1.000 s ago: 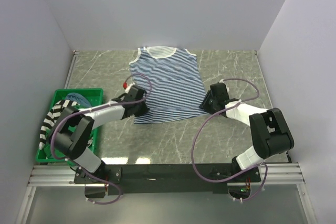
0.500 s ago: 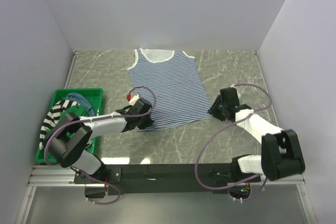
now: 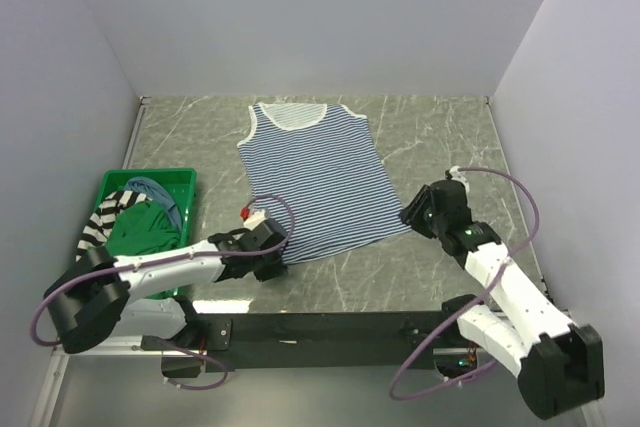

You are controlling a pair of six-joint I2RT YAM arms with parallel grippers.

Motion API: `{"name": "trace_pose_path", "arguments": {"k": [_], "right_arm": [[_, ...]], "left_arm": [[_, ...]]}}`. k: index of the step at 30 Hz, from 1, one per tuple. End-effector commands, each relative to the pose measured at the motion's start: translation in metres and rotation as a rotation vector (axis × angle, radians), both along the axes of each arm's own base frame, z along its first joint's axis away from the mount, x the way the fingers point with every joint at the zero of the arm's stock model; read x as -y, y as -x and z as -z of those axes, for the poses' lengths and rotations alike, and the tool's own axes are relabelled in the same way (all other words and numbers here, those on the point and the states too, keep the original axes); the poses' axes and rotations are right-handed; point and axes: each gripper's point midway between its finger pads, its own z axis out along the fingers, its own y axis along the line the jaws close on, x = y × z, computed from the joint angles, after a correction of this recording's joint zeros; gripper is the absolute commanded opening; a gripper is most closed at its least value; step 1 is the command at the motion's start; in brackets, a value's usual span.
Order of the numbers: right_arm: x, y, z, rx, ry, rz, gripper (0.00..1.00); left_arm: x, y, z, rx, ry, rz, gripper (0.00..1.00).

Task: Fold and stack the tank tops
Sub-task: Flatten the tank top out

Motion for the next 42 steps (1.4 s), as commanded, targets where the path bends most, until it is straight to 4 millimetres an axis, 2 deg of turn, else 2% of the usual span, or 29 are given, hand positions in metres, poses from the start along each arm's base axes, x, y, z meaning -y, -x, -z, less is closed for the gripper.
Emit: {"name": "trace_pose_path", "arguments": {"k": [1, 2, 4, 5, 6, 7, 8, 9, 10, 11, 12, 14, 15, 17, 22, 26, 30, 36, 37, 42], "right_arm": [[0.005, -0.021, 0.001, -0.005, 0.068, 0.031, 0.46], [0.002, -0.027, 0.007, -0.024, 0.073, 0.019, 0.46], [-0.007, -0.047, -0.001, 0.019, 0.054, -0.002, 0.46], [-0.01, -0.054, 0.007, 0.001, 0.059, -0.009, 0.46], [-0.016, -0.068, -0.002, 0.035, 0.047, -0.017, 0.43], [-0.02, -0.075, -0.002, 0.03, 0.038, -0.025, 0.43], [-0.023, -0.08, 0.013, -0.015, 0.044, -0.033, 0.42], [-0.027, -0.091, 0.008, -0.013, 0.034, -0.033, 0.42], [-0.029, -0.095, 0.012, -0.031, 0.032, -0.032, 0.41], [-0.033, -0.095, 0.027, -0.082, 0.027, -0.035, 0.41], [-0.034, -0.097, 0.031, -0.097, 0.01, -0.017, 0.37], [-0.035, -0.093, 0.045, -0.136, -0.003, 0.0, 0.34], [-0.035, -0.089, 0.052, -0.152, -0.018, 0.014, 0.33], [-0.034, -0.082, 0.059, -0.167, -0.029, 0.028, 0.33], [-0.027, -0.055, 0.081, -0.233, -0.038, 0.067, 0.33], [-0.028, -0.033, 0.088, -0.307, -0.077, 0.096, 0.33], [-0.019, -0.004, 0.102, -0.357, -0.085, 0.125, 0.33], [-0.004, 0.026, 0.094, -0.366, -0.09, 0.152, 0.34], [-0.002, 0.026, 0.086, -0.339, -0.096, 0.15, 0.35], [0.02, 0.041, 0.071, -0.319, -0.081, 0.167, 0.36]], "left_arm": [[-0.007, -0.013, -0.026, 0.064, 0.004, -0.065, 0.04], [-0.007, -0.018, -0.033, 0.088, 0.005, -0.06, 0.04], [0.002, -0.035, -0.057, 0.158, 0.028, -0.077, 0.08], [0.003, -0.045, -0.064, 0.184, 0.034, -0.085, 0.08], [0.01, -0.056, -0.072, 0.204, 0.043, -0.089, 0.08], [0.014, -0.068, -0.078, 0.234, 0.047, -0.086, 0.08], [0.012, -0.08, -0.08, 0.243, 0.037, -0.111, 0.08], [0.012, -0.089, -0.071, 0.227, 0.008, -0.122, 0.07], [0.018, -0.099, -0.078, 0.239, 0.018, -0.114, 0.05], [0.016, -0.113, -0.077, 0.248, 0.017, -0.14, 0.04], [0.015, -0.12, -0.065, 0.232, -0.017, -0.152, 0.04], [0.016, -0.137, -0.059, 0.231, -0.02, -0.166, 0.03], [0.013, -0.14, -0.041, 0.198, -0.058, -0.17, 0.02], [0.012, -0.144, -0.029, 0.174, -0.074, -0.16, 0.01], [0.009, -0.127, 0.006, 0.101, -0.086, -0.137, 0.0], [0.007, -0.107, 0.021, 0.054, -0.071, -0.121, 0.0], [0.011, -0.083, 0.03, 0.022, -0.083, -0.083, 0.01], [0.018, -0.049, 0.032, -0.011, -0.069, -0.03, 0.01], [0.022, -0.041, 0.032, -0.022, -0.06, -0.016, 0.01], [0.02, -0.011, 0.032, -0.052, -0.055, 0.017, 0.01]]}}
